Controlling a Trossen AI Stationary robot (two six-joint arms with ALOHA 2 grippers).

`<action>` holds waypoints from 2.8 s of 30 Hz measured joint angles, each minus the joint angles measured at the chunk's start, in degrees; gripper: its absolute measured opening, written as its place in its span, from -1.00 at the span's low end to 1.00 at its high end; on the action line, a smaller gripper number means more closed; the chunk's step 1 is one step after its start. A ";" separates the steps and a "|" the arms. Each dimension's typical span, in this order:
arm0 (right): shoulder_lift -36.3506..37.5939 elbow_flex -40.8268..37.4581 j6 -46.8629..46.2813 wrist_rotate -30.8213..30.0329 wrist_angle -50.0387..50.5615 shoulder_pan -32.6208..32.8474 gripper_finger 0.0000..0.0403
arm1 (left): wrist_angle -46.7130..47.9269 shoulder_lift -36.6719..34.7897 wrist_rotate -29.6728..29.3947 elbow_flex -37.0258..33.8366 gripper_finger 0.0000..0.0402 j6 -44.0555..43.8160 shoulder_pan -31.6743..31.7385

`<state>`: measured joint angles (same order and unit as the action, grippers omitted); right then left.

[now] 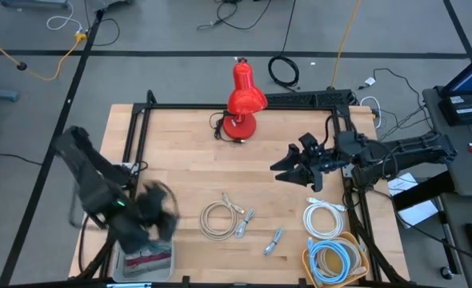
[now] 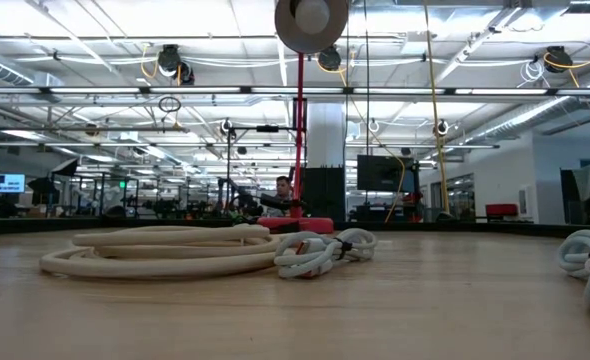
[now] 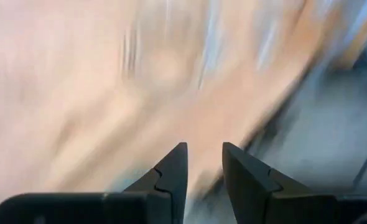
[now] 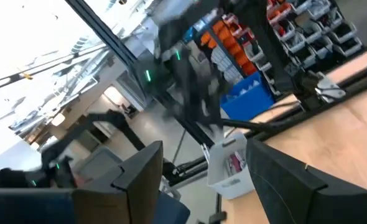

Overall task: Pick & Place USB Port
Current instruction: Put the white HDMI cable into the yellow bin

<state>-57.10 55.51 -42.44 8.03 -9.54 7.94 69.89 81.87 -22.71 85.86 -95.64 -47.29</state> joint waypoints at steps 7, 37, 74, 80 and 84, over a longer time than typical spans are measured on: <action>0.00 0.00 6.61 -0.02 14.27 0.00 0.10 | -17.12 -5.49 -33.35 -0.28 -0.51 13.35 5.83; -9.84 15.69 -8.08 -9.16 54.75 27.63 -0.18 | -34.51 29.00 26.07 -0.44 -0.52 55.79 31.47; -9.51 -21.45 -18.72 -7.98 61.08 29.22 -0.17 | -40.42 31.90 22.50 0.68 -0.28 50.93 27.56; -9.31 -27.00 -20.75 -8.02 59.74 29.22 -0.18 | -40.07 31.90 22.17 0.66 -0.28 49.71 26.44; -9.40 -28.89 -25.09 -7.96 58.34 29.11 -0.37 | -40.01 31.90 21.78 0.66 -0.28 48.95 26.03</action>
<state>-66.50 26.61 -67.53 0.08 48.80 37.06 29.88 113.78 -0.93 86.52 -46.68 -21.25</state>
